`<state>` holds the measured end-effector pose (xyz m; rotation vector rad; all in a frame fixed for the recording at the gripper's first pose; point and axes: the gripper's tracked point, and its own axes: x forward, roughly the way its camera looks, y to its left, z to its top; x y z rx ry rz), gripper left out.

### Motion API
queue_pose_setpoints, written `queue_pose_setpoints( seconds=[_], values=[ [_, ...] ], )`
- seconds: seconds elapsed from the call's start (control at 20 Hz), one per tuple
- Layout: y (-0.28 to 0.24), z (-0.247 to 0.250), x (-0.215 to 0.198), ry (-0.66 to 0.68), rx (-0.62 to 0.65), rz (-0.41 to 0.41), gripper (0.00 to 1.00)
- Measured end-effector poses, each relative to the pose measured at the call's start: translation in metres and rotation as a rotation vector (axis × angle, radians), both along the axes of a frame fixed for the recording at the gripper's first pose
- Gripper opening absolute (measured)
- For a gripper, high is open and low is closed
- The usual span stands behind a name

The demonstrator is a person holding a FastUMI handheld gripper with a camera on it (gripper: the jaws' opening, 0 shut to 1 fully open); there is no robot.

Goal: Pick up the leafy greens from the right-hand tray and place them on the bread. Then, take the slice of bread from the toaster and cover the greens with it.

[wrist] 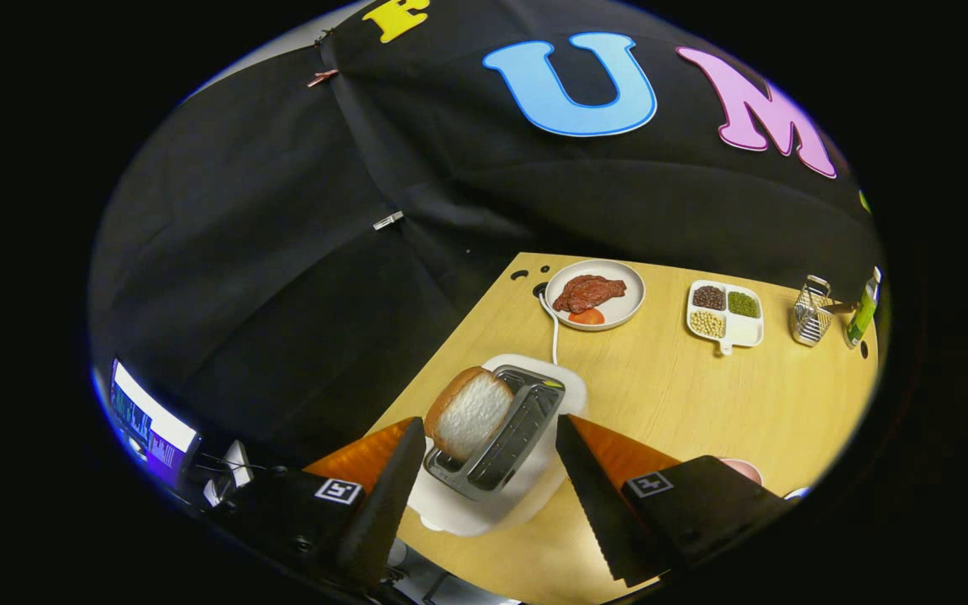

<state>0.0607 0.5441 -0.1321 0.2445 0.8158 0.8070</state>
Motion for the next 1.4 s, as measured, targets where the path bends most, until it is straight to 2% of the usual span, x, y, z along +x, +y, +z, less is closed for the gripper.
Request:
queue_pose_setpoints(
  seconds=[0.25, 0.8, 0.85, 0.95, 1.1, 1.4],
  values=[
    [0.038, -0.005, -0.006, 0.062, 0.069, 0.007, 0.96],
    [0.066, -0.062, 0.016, 0.289, 0.038, -0.189, 0.96],
    [0.063, -0.064, 0.019, 0.299, 0.023, -0.212, 0.91],
    [0.055, -0.068, 0.024, 0.304, -0.005, -0.238, 0.62],
    [0.059, -0.064, 0.023, 0.325, 0.011, -0.234, 0.17],
    [0.056, -0.036, 0.025, 0.288, 0.069, -0.24, 0.14]
  ],
)
